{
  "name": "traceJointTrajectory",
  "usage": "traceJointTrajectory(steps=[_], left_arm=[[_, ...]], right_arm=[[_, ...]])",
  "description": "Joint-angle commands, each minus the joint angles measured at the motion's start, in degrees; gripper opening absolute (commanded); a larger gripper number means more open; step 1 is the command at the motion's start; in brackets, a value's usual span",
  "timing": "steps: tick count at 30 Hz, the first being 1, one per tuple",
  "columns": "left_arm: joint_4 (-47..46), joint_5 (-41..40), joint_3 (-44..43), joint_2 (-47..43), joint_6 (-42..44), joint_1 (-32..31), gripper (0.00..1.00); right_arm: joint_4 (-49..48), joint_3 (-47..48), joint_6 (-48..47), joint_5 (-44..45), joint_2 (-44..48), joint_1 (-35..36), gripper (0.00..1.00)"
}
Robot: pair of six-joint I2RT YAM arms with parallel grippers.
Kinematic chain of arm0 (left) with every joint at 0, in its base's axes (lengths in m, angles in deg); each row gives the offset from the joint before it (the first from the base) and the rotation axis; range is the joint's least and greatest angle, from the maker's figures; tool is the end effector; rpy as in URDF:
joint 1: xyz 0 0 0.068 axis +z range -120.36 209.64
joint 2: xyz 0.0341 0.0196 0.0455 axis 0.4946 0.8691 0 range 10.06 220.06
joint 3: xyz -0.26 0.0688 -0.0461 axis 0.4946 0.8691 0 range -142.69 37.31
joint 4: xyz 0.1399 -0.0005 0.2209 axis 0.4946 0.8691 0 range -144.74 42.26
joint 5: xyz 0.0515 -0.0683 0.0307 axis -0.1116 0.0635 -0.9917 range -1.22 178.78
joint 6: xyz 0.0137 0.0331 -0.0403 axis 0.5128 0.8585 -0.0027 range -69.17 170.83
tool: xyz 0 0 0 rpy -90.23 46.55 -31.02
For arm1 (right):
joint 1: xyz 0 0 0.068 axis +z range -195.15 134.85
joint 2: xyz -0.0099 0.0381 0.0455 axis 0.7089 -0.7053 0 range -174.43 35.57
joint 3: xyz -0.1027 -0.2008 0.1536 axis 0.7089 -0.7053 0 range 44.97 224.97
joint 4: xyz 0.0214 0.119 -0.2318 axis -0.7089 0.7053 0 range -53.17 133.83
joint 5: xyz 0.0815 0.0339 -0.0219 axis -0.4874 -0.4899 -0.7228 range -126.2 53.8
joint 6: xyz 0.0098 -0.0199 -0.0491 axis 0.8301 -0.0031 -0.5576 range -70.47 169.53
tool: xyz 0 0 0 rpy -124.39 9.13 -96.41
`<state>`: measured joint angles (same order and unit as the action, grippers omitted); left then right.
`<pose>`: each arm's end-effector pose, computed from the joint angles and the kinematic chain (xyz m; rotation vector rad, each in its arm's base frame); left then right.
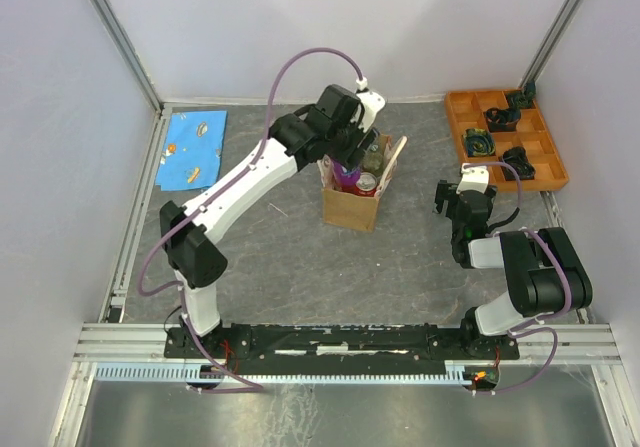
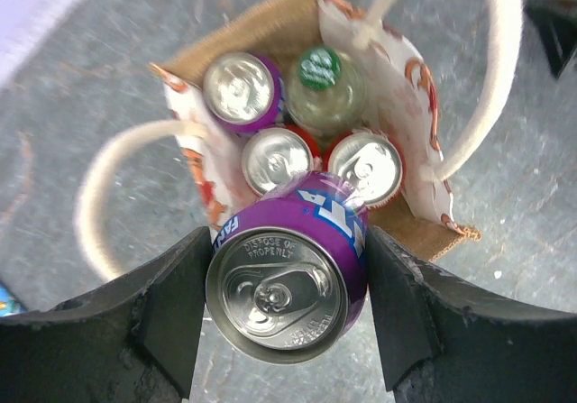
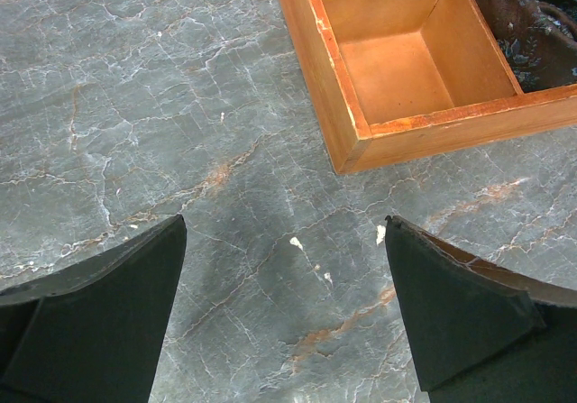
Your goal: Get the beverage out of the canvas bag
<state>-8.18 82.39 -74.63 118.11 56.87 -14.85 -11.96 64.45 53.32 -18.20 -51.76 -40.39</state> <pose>0.3042 -0.2933 0.3669 0.9385 2.1211 -0.2122 0.2577 0.0104 0.1378 0.1962 1.8812 -0.1970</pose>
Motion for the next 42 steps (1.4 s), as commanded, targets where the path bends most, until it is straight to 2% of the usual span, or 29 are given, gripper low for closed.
traceJointTrajectory(steps=[1,12,23,34,42], left_arm=[[-8.85,-5.12,-6.58,-7.80,4.44,-0.14,0.03],[-6.37,-10.19,-12.35,-6.64,7.59,0.57,0.03],[-11.52,-14.00,-9.14,-12.09,7.16,12.30,0.03],[-17.32,-12.10,1.00,-15.86,3.34,20.22,0.03],[-24.71,-6.37,17.04,-14.86,-3.53,24.71,0.03]], right_arm=[[-1.87,0.99,0.41,0.28,0.67,-0.23,0.99],[-1.83,0.99,0.35,0.28,0.74,-0.24,0.99],[-1.83,0.94,0.39,0.24,0.74,-0.19,0.99],[-1.83,0.99,0.40,0.28,0.69,-0.19,0.99],[-1.83,0.99,0.39,0.28,0.68,-0.18,0.99]])
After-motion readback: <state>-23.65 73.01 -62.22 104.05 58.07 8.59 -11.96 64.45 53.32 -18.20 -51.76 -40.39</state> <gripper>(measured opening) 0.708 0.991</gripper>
